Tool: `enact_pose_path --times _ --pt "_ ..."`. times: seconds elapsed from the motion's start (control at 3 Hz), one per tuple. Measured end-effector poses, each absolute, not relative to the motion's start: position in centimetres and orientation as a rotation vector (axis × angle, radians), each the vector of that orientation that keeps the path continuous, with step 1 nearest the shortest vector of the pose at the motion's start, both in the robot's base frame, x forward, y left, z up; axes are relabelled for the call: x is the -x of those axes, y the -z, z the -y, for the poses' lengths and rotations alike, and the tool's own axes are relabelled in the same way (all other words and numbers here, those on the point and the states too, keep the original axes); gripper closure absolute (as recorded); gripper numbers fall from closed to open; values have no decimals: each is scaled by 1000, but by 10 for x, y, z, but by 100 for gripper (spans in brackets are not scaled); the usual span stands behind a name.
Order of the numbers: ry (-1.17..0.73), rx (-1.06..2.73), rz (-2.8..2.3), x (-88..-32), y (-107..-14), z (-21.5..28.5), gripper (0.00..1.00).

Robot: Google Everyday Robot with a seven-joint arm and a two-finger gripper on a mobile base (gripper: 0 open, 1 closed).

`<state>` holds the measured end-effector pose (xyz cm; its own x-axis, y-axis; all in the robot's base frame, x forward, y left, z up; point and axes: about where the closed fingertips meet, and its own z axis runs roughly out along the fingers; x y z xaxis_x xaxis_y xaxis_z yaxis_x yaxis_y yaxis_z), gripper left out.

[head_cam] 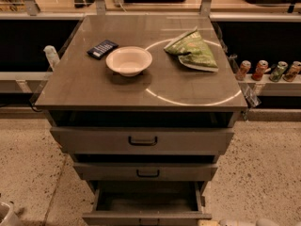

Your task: Close bottom drawer

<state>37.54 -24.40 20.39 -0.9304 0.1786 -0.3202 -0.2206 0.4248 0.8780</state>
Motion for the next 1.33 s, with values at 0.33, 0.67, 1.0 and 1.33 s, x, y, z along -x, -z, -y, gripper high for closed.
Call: enact_pose_path --times 0.33,0.67,1.0,1.33 --pt "-1533 97 -2264 -386 -189 244 100" --pt "-1454 210 -2221 -400 -187 244 100" --pt "-1280 349 -2202 -413 -197 240 100" --pt "-1136 481 -2203 -409 -206 215 100"
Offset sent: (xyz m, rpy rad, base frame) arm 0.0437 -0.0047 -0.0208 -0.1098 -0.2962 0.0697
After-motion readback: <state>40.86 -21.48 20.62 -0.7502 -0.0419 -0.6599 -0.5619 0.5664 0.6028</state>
